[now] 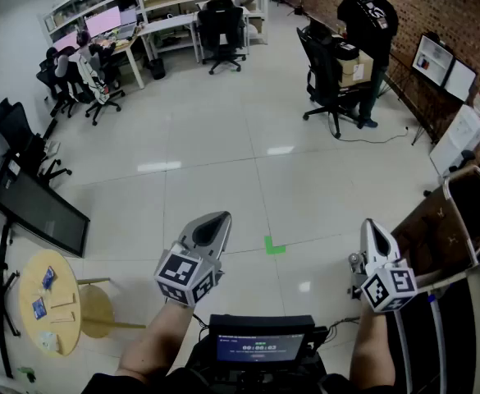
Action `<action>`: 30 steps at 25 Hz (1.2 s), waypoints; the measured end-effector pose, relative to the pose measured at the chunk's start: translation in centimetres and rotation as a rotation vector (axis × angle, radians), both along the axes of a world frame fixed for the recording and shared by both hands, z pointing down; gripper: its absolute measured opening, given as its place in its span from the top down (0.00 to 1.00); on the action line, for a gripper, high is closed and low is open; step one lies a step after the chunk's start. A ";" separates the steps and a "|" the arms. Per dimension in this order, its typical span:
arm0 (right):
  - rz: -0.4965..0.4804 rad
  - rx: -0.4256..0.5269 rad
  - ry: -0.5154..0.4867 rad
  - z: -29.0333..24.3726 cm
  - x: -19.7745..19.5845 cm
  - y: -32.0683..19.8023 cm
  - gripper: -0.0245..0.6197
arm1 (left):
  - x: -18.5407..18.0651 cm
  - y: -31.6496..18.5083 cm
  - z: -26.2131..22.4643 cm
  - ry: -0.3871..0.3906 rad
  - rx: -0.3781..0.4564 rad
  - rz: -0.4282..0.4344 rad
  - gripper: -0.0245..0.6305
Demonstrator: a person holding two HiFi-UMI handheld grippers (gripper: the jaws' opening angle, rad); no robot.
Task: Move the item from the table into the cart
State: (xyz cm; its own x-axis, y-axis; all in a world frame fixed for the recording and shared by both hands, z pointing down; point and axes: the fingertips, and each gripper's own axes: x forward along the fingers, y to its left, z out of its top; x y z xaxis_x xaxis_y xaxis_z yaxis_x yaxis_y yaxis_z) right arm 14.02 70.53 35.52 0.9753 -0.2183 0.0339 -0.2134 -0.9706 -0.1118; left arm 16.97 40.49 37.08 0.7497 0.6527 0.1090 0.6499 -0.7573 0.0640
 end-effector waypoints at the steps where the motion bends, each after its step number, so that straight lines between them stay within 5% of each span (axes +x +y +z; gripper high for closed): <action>1: -0.018 0.001 0.001 -0.1 1.0 -3.4 0.96 | 0.5 -3.4 0.0 -0.001 -0.013 -0.019 0.95; 7: -0.165 -0.005 0.000 0.2 7.6 -24.0 0.96 | 3.2 -21.9 0.9 -0.012 -0.046 -0.122 0.95; 18: -0.738 -0.020 -0.018 0.7 16.4 -58.7 0.96 | 1.0 -50.0 1.1 -0.031 -0.076 -0.601 0.95; 24: -1.033 -0.007 -0.004 0.4 16.9 -77.7 0.96 | -5.1 -64.3 1.0 -0.039 -0.103 -0.911 0.95; 30: -1.249 -0.001 -0.020 2.4 9.6 -99.6 0.96 | -17.7 -82.1 3.5 -0.041 -0.124 -1.164 0.95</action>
State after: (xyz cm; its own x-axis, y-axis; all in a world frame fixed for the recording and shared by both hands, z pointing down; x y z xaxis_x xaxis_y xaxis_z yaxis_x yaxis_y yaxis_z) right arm 23.62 -29.11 37.94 0.1008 -0.9938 0.0465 -0.9865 -0.1059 -0.1249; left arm -0.71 -41.65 40.55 0.8991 -0.4177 0.1309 -0.4360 -0.8810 0.1838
